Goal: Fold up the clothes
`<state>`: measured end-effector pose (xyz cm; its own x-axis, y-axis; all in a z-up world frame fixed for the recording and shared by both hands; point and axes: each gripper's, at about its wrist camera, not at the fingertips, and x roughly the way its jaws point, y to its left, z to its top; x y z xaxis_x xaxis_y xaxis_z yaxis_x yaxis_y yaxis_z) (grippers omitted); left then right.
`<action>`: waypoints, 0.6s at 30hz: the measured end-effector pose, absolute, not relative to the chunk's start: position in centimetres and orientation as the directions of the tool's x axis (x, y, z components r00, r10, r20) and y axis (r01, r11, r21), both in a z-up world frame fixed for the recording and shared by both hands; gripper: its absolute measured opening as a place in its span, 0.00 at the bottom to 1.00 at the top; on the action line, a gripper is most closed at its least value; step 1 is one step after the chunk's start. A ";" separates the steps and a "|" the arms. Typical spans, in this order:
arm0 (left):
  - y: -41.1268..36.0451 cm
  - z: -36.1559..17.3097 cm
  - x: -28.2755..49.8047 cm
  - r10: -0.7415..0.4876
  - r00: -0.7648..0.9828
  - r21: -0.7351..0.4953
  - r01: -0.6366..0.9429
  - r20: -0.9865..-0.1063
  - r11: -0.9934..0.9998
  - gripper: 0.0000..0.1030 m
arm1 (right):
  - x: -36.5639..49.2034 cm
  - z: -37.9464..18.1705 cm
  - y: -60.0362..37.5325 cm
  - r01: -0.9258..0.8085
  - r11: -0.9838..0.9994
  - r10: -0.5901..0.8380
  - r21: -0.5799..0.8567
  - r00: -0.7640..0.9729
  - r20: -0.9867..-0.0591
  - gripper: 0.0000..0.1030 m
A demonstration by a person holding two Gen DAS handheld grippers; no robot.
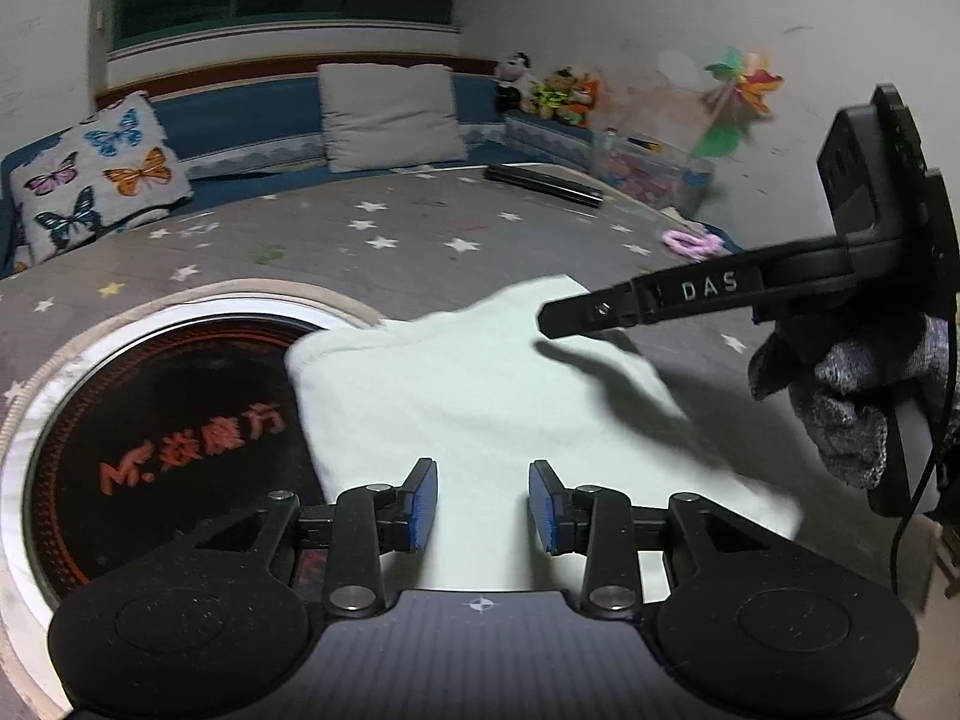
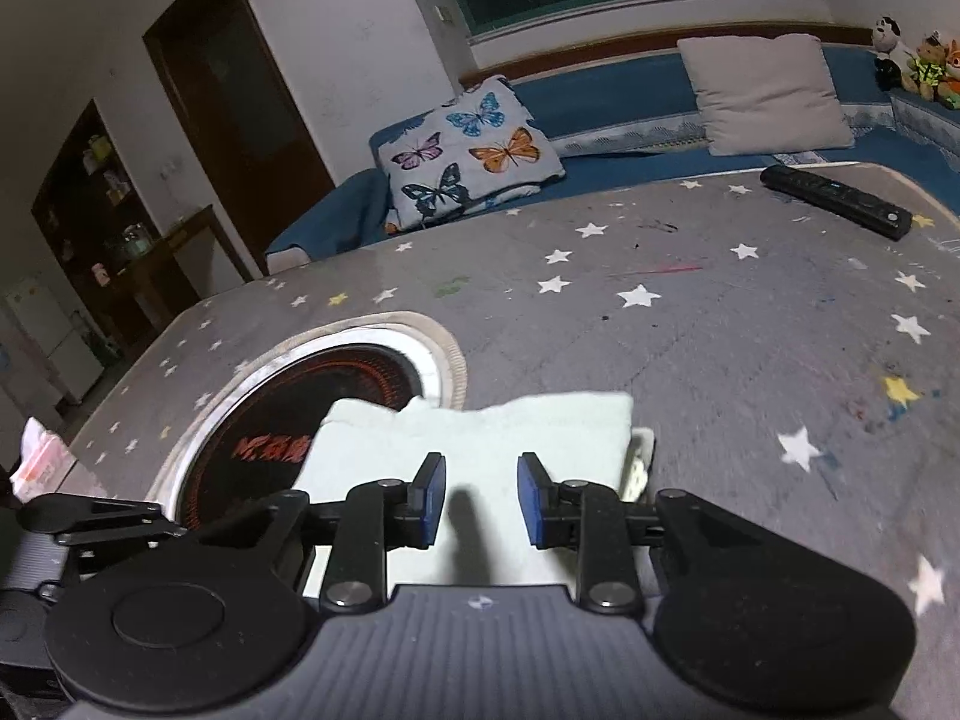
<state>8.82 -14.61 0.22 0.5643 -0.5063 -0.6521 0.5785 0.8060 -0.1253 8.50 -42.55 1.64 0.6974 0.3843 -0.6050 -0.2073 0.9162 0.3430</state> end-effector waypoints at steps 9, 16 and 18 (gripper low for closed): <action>-13.1 -0.7 12.9 -0.429 0.598 -0.146 0.462 -0.677 0.875 0.37 | 9.5 0.6 -44.8 -0.120 0.933 0.317 0.340 0.719 -0.618 0.29; -12.0 -0.9 14.6 -0.421 0.599 -0.200 0.401 -0.681 0.894 0.40 | 7.7 1.1 -46.1 -0.093 0.930 0.304 0.356 0.741 -0.599 0.37; -12.1 -0.5 14.8 -0.421 0.611 -0.202 0.395 -0.671 0.896 0.44 | 7.3 1.4 -46.2 -0.096 0.927 0.309 0.363 0.744 -0.592 0.41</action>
<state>14.80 -12.10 -0.55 0.6108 -0.4207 -0.6708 0.3951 0.8961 -0.2022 7.26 -46.24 1.37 0.7445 0.3088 -0.5919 -0.0958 0.9268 0.3630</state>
